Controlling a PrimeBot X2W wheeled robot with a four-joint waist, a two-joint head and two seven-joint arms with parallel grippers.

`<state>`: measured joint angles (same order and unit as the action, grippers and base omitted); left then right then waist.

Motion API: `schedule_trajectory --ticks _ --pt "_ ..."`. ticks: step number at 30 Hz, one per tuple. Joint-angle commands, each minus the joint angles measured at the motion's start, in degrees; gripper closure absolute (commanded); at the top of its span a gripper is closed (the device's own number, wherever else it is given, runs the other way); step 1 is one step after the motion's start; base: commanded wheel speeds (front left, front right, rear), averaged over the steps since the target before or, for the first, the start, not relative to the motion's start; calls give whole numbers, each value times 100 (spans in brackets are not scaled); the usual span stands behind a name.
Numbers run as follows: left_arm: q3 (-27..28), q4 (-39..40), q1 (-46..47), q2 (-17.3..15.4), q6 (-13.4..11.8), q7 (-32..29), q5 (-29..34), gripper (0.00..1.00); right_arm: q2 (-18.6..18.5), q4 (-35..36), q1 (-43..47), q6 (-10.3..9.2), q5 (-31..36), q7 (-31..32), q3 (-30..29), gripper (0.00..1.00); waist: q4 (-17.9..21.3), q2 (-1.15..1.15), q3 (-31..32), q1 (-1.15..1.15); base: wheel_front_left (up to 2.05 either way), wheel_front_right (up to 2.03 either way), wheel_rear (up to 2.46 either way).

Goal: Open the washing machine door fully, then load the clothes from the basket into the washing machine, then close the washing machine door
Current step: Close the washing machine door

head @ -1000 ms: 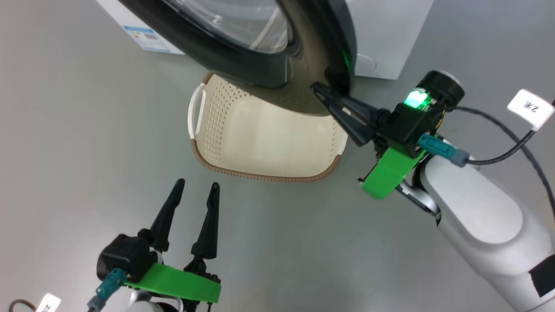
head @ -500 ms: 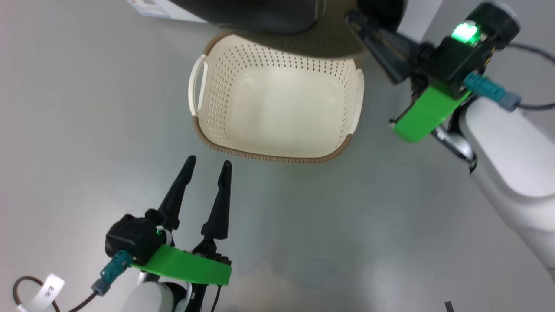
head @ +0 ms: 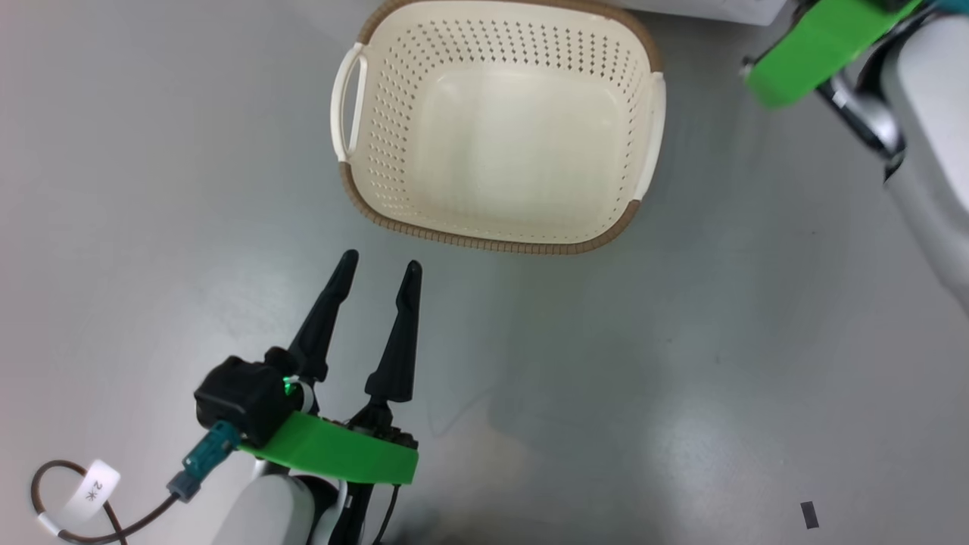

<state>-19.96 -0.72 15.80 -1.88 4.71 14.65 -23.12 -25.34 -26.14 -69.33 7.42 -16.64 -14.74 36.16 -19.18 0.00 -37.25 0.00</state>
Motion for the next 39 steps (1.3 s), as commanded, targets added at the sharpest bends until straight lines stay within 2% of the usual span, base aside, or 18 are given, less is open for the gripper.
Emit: schedule_trajectory --ticks 1,13,24,32,39 --pt "143 155 30 -100 -32 35 -48 0 81 -16 -146 7 83 -26 -157 100 -51 0 -90 0 0 0 0" --pt "52 162 117 -99 -80 35 -148 0 185 -392 -592 7 361 -26 -719 100 -133 0 -175 0 0 0 0" --pt "71 132 129 -99 -99 35 -179 0 349 -406 -458 7 521 -26 -817 100 -43 0 -72 0 0 0 0" --pt "230 50 76 -99 -53 35 -116 0 553 -171 284 7 550 -26 -861 100 210 0 357 0 0 0 0" --pt "432 -106 -42 -99 19 35 17 0 759 275 1464 7 516 -26 -1022 100 609 0 1017 0 0 0 0"
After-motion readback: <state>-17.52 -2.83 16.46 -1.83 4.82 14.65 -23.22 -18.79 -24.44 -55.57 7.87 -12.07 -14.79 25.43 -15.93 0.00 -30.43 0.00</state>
